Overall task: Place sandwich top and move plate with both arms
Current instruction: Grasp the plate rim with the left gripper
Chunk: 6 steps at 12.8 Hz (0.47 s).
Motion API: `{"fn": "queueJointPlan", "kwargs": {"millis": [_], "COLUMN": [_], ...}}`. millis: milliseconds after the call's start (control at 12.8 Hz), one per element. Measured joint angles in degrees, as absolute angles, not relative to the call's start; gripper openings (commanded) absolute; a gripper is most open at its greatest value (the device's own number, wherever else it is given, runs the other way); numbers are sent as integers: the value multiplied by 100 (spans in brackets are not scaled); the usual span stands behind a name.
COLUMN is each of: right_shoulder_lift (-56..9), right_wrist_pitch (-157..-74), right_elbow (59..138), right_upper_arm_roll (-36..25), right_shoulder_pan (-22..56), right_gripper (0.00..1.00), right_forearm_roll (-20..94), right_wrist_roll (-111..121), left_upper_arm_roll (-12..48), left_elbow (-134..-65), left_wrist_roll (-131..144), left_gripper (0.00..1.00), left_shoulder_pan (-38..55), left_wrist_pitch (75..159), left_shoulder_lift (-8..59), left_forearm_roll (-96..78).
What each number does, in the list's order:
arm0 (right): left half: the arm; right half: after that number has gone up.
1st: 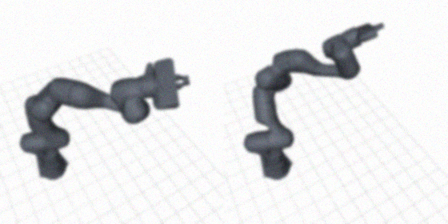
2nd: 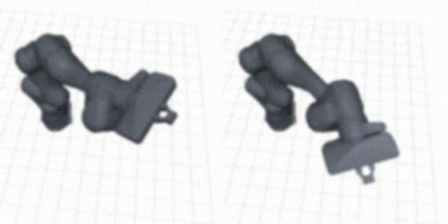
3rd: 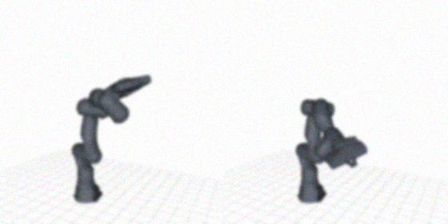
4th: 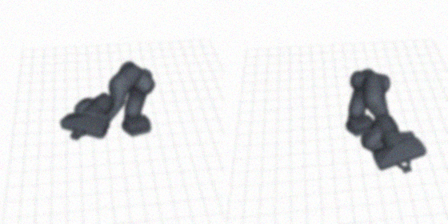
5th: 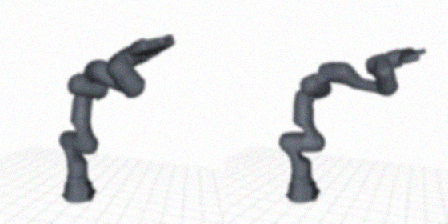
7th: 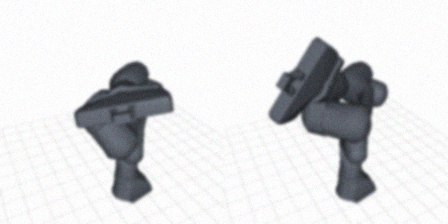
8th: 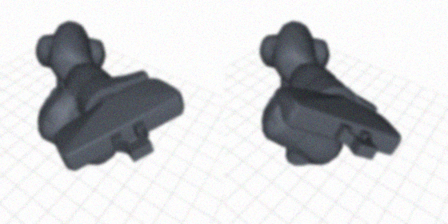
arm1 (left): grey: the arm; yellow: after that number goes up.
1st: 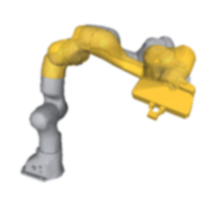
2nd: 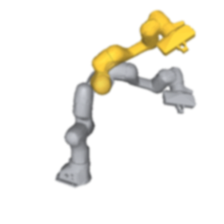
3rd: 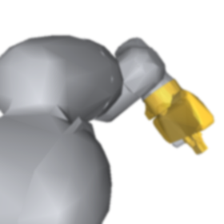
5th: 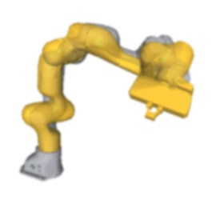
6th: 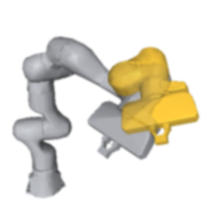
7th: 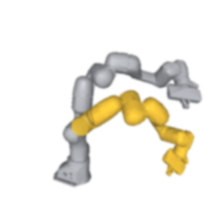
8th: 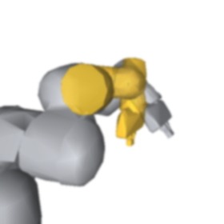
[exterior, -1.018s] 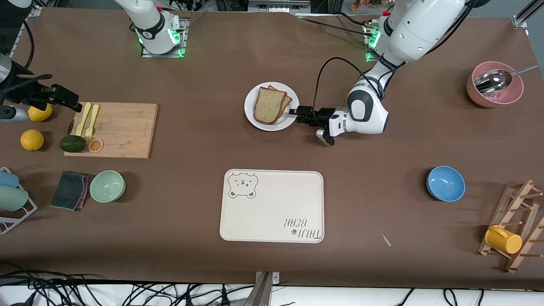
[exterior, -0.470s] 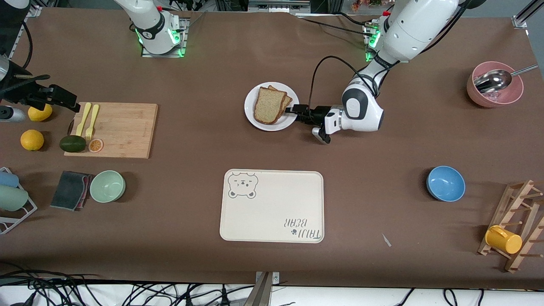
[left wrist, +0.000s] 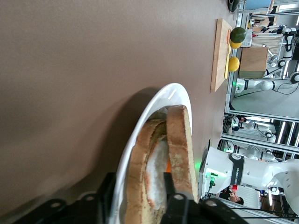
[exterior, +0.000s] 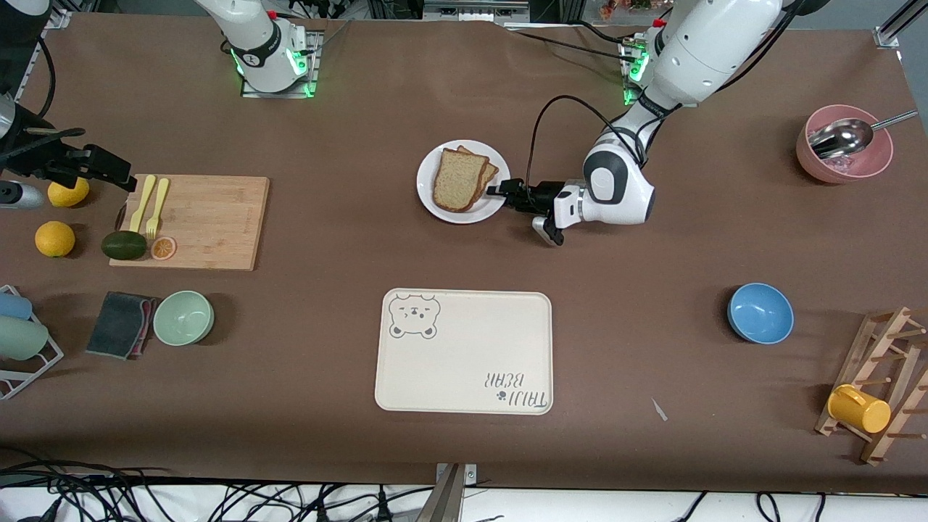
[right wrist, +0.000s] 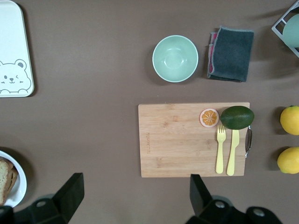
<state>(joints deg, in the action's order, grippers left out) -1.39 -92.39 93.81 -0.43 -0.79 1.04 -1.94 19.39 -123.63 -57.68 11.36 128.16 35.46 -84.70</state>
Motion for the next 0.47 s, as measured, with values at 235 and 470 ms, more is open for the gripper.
{"fn": "queueJointPlan", "kwargs": {"millis": [235, 470], "right_shoulder_lift": [-140, -142], "right_wrist_pitch": [-9227, -9226], "right_elbow": [9381, 9381], "right_upper_arm_roll": [-47, -49], "right_shoulder_pan": [-79, -79], "right_gripper": [100, 100], "right_forearm_roll": [104, 115], "right_wrist_roll": [-194, -194], "left_upper_arm_roll": [1939, 1939], "left_elbow": [-12363, -12363], "left_wrist_roll": [-5780, -5783], "left_gripper": [33, 21], "left_shoulder_pan": [1137, 1137], "left_wrist_pitch": [12818, 12824], "left_shoulder_lift": [3562, 3565], "left_forearm_roll": [-8470, -8470]}}
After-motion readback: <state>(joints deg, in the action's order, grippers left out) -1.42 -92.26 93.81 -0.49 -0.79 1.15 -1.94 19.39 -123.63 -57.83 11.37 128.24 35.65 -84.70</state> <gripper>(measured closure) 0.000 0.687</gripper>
